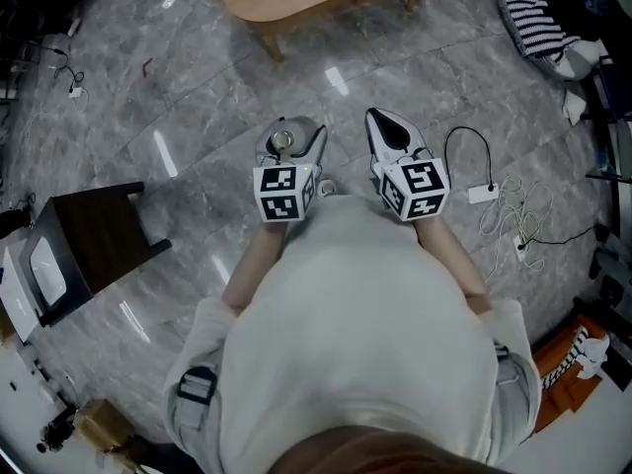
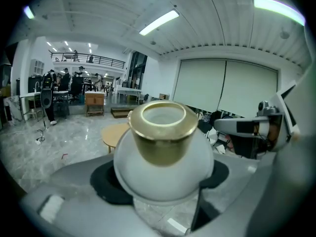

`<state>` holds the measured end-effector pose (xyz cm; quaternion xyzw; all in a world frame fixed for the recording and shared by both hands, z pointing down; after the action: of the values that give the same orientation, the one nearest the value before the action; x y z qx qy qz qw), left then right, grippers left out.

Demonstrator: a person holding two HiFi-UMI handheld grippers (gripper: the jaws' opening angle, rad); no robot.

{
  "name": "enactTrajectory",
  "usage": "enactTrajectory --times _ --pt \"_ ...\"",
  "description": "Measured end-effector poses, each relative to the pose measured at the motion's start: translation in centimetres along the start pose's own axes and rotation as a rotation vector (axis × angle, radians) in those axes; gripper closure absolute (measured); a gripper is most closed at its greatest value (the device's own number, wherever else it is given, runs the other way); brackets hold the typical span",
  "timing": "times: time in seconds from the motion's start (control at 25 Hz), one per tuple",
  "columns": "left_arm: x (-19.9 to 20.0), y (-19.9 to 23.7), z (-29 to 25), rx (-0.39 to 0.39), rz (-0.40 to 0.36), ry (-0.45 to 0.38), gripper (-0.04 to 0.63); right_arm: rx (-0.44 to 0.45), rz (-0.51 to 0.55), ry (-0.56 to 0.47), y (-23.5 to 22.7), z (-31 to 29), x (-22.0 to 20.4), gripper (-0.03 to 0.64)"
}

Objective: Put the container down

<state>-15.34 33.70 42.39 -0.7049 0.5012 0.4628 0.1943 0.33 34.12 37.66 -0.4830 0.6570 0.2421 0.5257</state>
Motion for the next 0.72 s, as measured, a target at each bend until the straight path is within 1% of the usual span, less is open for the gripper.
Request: enactTrajectory --times 0.24,0.36,0.48,0.72 --pt "0.0 2.0 0.5 -0.022 -0.011 0.006 0.245 -0.044 -0.011 -0.015 1.3 -0.9 0.1 0.615" --pt "0.1 2.7 0.5 -0.03 -0.021 0.009 0.245 -0.045 0.0 -0.013 2.1 -1.3 0.1 0.615" --pt "0.3 3.6 0.6 -0.033 -0.015 0.009 0.245 -0.038 0.014 -0.001 2.7 -1.9 0.2 0.615" --pt "0.8 4.6 -0.4 -0.026 -0.004 0.008 0.245 -0.04 -0.003 0.005 2.1 -3.3 0.2 0.615"
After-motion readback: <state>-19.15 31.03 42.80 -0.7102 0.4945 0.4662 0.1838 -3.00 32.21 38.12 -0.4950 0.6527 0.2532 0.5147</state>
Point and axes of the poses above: the fingertips, and each gripper's own axes: z backward along the fingers, y to its left, x out of its top, the point moved 4 cm from there along z, backward along the fingers, and after that the axes turned 1 degree about -x, right-handed, at the moved point
